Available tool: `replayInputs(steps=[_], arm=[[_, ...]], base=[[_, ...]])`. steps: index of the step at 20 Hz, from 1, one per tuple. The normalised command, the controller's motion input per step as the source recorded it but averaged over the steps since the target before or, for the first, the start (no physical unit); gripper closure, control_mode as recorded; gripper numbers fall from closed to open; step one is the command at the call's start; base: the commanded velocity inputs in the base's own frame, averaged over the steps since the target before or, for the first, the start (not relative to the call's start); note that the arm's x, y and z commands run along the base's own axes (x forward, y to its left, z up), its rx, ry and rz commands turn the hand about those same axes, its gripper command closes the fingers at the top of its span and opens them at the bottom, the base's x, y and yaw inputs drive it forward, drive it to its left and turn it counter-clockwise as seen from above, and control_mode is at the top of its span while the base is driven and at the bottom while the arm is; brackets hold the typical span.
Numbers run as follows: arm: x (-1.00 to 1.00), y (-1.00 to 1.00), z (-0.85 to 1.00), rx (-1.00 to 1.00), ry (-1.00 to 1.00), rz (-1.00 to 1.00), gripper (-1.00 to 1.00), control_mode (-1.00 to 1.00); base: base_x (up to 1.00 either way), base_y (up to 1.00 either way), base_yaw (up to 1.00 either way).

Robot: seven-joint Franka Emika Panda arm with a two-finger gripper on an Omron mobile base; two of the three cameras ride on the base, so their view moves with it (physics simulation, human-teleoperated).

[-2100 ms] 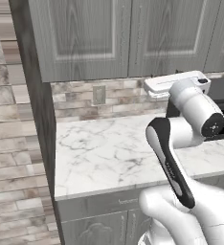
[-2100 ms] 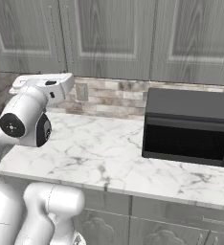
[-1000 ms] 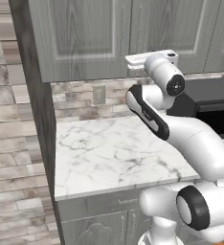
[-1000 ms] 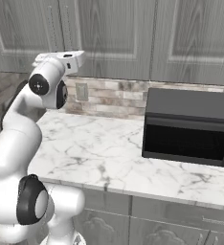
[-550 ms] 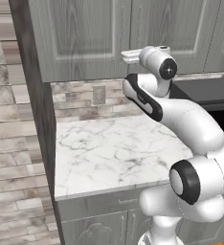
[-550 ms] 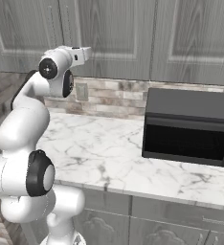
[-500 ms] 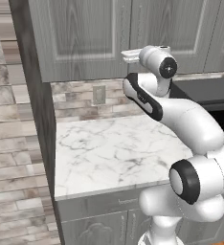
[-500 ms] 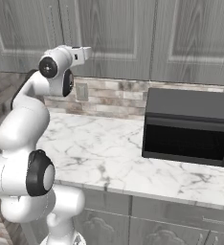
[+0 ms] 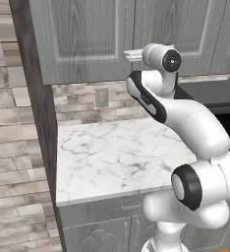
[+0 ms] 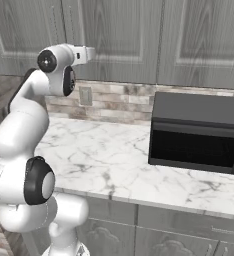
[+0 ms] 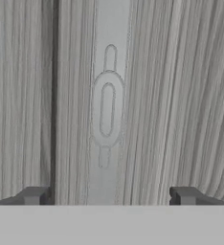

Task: Open the cabinet directly in front. Then move the liquor and the cup to the dining counter with the candle on it.

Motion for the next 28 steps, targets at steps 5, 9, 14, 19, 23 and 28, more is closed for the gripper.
replayInputs(steps=[5,9,14,19,23,28], arm=[[0.06,0.0,0.0,0.0,0.0,0.0,1.0,-1.0],[0.0,0.0,0.0,0.0,0.0,0.0,1.0,-1.0],[0.0,0.0,0.0,0.0,0.0,0.0,1.0,-1.0],[-0.21,-0.09,0.08,0.0,-0.01,0.0,1.0,-1.0],[-0.53,-0.35,0.27,0.01,-0.05,0.0,1.0,-1.0],[-0.64,-0.49,0.2,0.02,-0.01,-0.05,1.0,-1.0]], base=[[0.0,0.0,0.0],[0.0,0.0,0.0],[0.0,0.0,0.0],[0.0,0.0,0.0],[0.0,0.0,0.0],[0.0,0.0,0.0]])
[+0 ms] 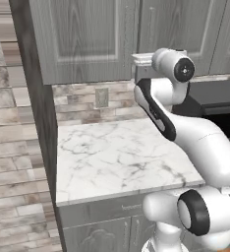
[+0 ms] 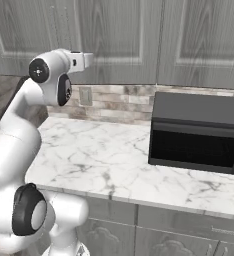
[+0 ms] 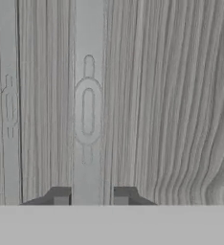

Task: Open the cabinet directly in front. Then move the liquor and the cup to the dining counter with the candle on it.

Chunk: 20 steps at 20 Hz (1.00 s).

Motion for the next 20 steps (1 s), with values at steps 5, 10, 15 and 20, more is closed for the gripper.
replayInputs(steps=[5,10,15,20], arm=[[-0.68,-0.55,0.16,0.03,0.0,-0.1,1.0,-1.0],[-0.72,-0.62,0.21,0.04,0.0,-0.12,1.0,-1.0],[-0.74,-0.71,0.14,0.05,0.0,-0.13,1.0,-1.0],[-0.69,-0.76,0.07,0.06,0.0,-0.16,1.0,-1.0]], base=[[0.0,0.0,0.0],[0.0,0.0,0.0],[0.0,0.0,0.0],[0.0,0.0,0.0]])
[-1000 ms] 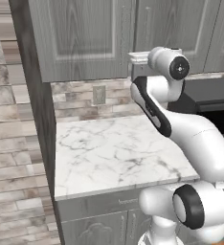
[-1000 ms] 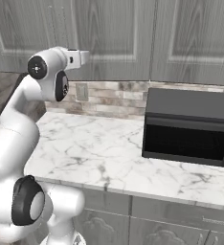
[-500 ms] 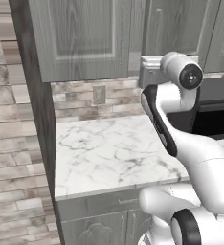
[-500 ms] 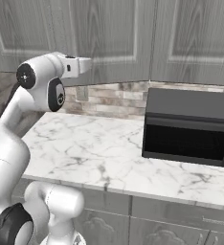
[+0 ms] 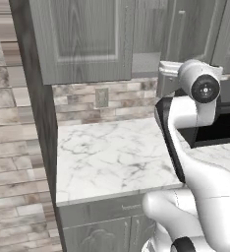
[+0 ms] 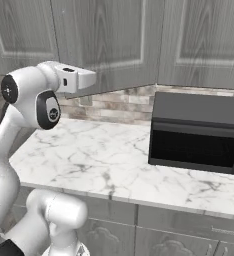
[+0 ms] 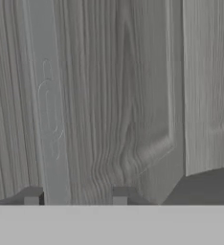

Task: Open the cabinet directly in front. Then move the liquor and the cup to the dining counter with the candle on it.

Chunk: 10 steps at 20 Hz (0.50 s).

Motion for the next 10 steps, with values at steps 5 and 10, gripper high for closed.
replayInputs(steps=[5,10], arm=[[-0.69,-0.85,0.15,0.08,0.0,-0.16,1.0,-1.0],[-0.6,-0.73,0.05,0.05,0.0,-0.16,1.0,-1.0]], base=[[0.0,0.0,0.0],[0.0,0.0,0.0]])
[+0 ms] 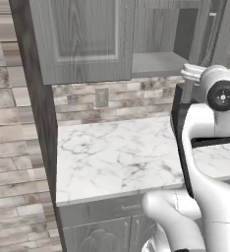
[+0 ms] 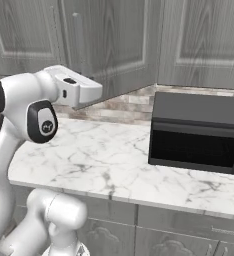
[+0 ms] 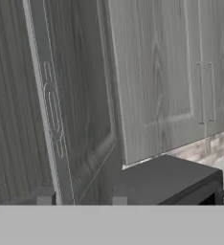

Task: Open the cabinet directly in front. Then move the liquor and the cup to the dining counter with the candle on it.

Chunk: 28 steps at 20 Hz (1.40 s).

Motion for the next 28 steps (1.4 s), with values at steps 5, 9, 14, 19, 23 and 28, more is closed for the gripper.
replayInputs(steps=[5,9,14,19,23,28], arm=[[-0.15,-0.21,0.0,0.0,0.0,-0.08,-1.0,-1.0],[-0.03,0.0,0.0,0.0,0.0,0.0,-1.0,-1.0],[-0.51,-0.02,0.0,0.0,-0.09,0.0,-1.0,-1.0],[-0.74,0.12,0.0,-0.01,-0.09,0.0,-1.0,-1.0],[-0.57,0.5,0.0,-0.08,0.0,0.0,-1.0,-1.0],[-0.52,0.81,0.05,-0.11,0.0,0.0,-1.0,-1.0]], base=[[0.0,0.0,0.0],[0.0,0.0,0.0],[0.0,0.0,0.0],[0.0,0.0,0.0],[0.0,0.0,0.0],[0.0,0.0,0.0]])
